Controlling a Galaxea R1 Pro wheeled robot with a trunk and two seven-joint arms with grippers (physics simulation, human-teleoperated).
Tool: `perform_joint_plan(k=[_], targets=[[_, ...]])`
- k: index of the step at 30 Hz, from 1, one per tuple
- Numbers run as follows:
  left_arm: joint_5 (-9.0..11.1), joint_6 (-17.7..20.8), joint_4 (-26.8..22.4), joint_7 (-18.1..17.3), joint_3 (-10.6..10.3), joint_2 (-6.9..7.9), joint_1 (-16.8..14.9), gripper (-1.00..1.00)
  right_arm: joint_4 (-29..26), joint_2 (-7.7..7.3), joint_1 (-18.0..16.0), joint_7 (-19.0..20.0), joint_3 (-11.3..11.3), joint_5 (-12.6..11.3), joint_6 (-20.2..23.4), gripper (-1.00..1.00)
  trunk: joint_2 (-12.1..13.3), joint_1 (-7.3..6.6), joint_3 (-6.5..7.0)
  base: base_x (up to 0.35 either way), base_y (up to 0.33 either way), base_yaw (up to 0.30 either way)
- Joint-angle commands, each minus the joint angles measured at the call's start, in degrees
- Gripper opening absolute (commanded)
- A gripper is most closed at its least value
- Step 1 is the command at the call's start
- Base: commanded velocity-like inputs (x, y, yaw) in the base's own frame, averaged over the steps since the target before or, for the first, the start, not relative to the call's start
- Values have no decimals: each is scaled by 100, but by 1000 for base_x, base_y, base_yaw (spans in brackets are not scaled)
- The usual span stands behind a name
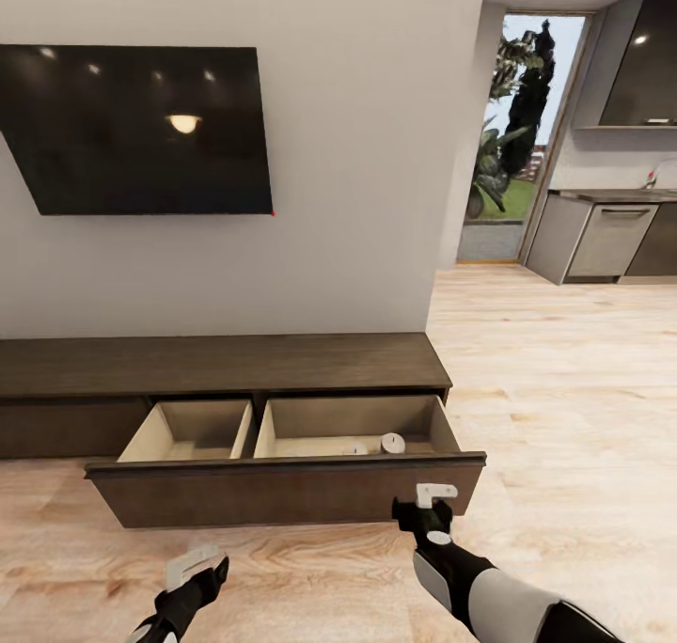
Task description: Place each of the two pumpkins and all three candles from the living room inside a cabinet in the living room (use any cabinet), then make sure every cabinet is closed, and position the cauldron so it is next to a table in the living room.
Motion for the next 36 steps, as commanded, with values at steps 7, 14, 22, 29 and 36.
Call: perform_joint_plan(k=[7,14,22,29,36], targets=[[25,-886,596,26,-334,-98,-10,100,88,1,50,-20,77,270,-326,100,-2,-1,-5,0,0,0],[23,-1003,623,32,-394,-109,-12,100,91,1,168,-23,100,760,-365,100,-82,43,-41,0,0,0],[-129,-1102,511,876,-528,-123,-12,100,83,-4,258,-25,101,914,-725,100,-403,219,-184,0,0,0],[-593,-1098,253,1039,-704,-139,-42,100,88,-1,279,-25,101,910,-932,100,-684,372,-310,0,0,0],[-643,-1125,197,1216,-764,-207,-41,100,83,-5,281,-25,101,909,-956,100,-965,526,-436,0,0,0]])
